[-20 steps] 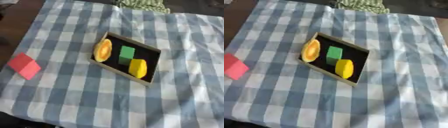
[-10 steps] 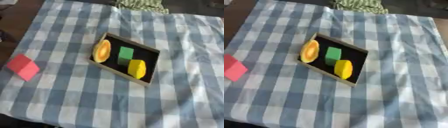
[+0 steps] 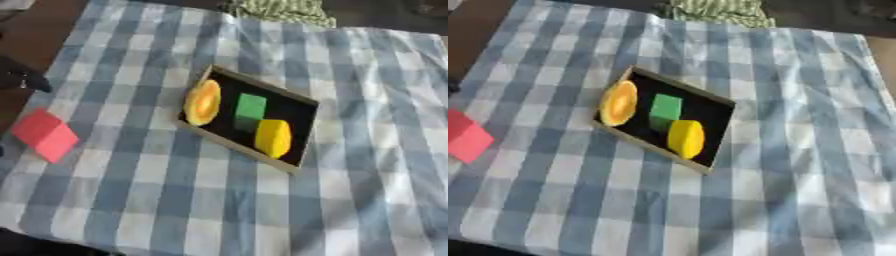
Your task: Pick up objects on the table and place them in the box.
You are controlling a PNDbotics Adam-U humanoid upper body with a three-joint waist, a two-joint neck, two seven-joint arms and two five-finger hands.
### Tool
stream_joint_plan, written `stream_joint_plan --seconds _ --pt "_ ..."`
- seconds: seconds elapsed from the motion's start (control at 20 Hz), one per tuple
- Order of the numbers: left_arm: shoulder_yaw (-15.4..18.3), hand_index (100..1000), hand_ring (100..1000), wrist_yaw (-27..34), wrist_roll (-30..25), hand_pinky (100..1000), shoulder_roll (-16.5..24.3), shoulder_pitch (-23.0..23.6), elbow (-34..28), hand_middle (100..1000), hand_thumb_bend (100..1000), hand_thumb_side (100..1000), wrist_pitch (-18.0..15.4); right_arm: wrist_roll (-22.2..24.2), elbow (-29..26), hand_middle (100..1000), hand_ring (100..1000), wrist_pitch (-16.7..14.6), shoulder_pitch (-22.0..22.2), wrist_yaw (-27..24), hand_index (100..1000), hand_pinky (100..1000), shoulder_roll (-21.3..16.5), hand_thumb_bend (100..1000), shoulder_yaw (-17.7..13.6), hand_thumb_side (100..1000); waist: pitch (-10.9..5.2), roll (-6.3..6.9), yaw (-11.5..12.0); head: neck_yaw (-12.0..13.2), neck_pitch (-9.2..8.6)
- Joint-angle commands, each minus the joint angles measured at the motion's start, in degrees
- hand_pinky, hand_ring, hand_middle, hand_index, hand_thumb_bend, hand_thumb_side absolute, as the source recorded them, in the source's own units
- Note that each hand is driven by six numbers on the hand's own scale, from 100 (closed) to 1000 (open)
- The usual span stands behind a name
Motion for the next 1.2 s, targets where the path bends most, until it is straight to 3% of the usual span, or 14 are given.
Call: stream_joint_plan --seconds 0.05,0.55,0.75,1.2 --pt "-0.1 935 899 -0.2 0.8 928 -0.7 -2.3 3.2 843 776 100 -1.3 -0.2 0.1 748 759 0.1 -0.8 -0.5 836 890 -1.0 100 -1.0 241 -1.97 0.53 -0.2 0.3 -0.15" --pt "-1.2 904 889 -0.3 -0.8 928 -5.2 -5.6 10.4 814 784 100 -3.6 -0.2 0.6 743 755 0.3 -0.5 -0.7 832 891 -0.3 100 -1.2 297 -1.49 0.43 -0.5 0.7 -0.47" --pt "-1.0 857 857 -0.5 -0.8 899 -5.4 -5.7 10.8 759 758 100 -3.4 -0.3 0.9 742 754 0.4 -0.3 -0.8 832 892 -0.1 100 -1.3 322 -1.35 0.52 -0.6 0.9 -0.54" --pt "-0.4 666 721 0.7 2.1 823 -5.5 -6.1 8.1 544 629 100 -2.3 -0.1 1.3 741 754 0.4 -0.1 -0.8 833 892 0.1 100 -1.4 339 -1.44 0.66 -0.7 0.9 -0.52"
